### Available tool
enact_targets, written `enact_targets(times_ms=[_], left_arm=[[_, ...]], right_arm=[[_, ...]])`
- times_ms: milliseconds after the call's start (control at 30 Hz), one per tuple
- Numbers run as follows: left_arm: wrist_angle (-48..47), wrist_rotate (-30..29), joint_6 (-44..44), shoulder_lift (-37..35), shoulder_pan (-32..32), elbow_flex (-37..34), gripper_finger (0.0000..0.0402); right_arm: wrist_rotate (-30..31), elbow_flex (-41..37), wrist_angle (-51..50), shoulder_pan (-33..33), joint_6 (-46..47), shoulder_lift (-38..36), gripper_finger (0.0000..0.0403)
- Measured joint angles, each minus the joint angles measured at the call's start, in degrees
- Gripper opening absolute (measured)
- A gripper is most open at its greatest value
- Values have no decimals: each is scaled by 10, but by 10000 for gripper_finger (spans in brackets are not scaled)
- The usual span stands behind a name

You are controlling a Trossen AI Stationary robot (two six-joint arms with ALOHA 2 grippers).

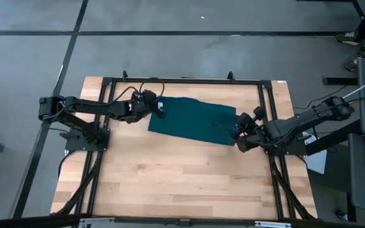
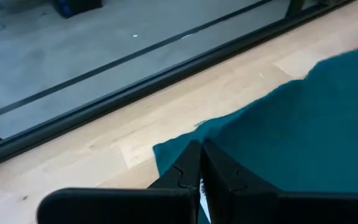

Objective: Fold microfiber towels
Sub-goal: Fold the green towel

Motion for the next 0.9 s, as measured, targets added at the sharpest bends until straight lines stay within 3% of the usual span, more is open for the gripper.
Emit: enact_targets(times_ms=[200,333,600,700,900], left_arm=[[4,14,21,0,21,0,4],[12,11,44,0,34,0,25],[121,1,130,0,48,0,57],[152,66,184,0,48,0,58],[150,318,266,40,39,0,58]], right_arm=[[11,0,11,-30,-17,0,7],[22,0,12,-45,-13,-2,42],[35,0,21,-69,-17,-2,102],[17,0,29,-66,-9,-2,114],[-97,-10,73,3,16,-2,121]])
